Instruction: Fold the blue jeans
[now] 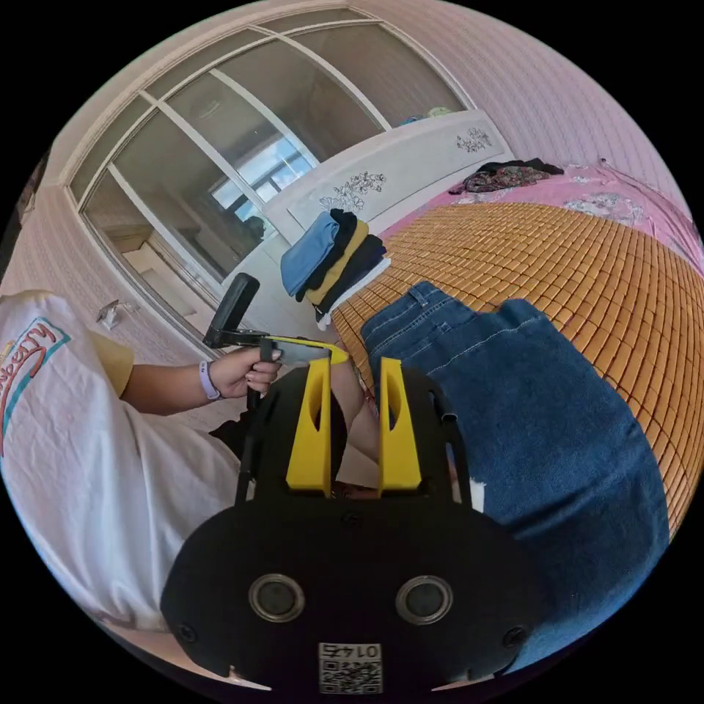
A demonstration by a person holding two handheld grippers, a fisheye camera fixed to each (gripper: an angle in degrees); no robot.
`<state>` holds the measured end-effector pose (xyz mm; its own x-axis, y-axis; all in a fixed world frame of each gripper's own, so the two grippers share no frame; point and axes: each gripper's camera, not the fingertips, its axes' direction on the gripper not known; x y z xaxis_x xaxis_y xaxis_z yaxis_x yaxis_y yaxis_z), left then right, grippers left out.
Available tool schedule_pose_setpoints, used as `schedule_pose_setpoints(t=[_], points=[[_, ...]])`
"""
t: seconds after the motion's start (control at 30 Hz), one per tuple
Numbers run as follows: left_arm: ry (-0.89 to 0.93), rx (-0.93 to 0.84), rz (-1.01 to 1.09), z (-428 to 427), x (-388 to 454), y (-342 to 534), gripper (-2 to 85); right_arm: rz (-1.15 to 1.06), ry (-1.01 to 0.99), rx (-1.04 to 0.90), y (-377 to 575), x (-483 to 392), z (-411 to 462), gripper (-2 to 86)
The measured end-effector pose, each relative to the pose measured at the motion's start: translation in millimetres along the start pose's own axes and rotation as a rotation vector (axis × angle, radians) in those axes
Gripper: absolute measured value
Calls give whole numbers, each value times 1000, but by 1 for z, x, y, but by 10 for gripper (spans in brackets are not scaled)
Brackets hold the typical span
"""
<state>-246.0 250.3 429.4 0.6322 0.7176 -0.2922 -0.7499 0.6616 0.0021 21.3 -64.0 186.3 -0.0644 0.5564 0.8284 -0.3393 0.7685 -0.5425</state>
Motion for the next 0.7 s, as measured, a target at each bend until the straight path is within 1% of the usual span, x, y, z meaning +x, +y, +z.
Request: schedule_pose_setpoints(t=[0.07, 0.13, 0.2, 0.27, 0.37, 0.4, 0.5, 0.6, 0.7], points=[[-21, 32, -60, -19, -25, 15, -10, -45, 92, -73, -5, -8, 19, 98], [-21, 40, -94, -22, -36, 22, -10, -168, 231, -141, -21, -25, 36, 103], [7, 33, -125, -19, -43, 25, -10, -244, 300, -189, -36, -34, 53, 106], [79, 34, -137, -12, -44, 23, -10, -284, 361, -243, -54, -38, 75, 105], [113, 42, -100, -8, -33, 18, -10, -308, 450, -344, -80, -33, 116, 67], [112, 41, -95, -7, -31, 18, -10, -298, 487, -389, -88, -29, 128, 34], [115, 30, -84, -5, -28, 18, -10, -304, 440, -475, -103, -23, 138, 7], [130, 30, -87, -3, -30, 21, -9, -350, 430, -395, -121, -38, 112, -1], [184, 2, -142, 4, -35, 21, -7, -384, 408, -371, -128, -51, 97, -4]])
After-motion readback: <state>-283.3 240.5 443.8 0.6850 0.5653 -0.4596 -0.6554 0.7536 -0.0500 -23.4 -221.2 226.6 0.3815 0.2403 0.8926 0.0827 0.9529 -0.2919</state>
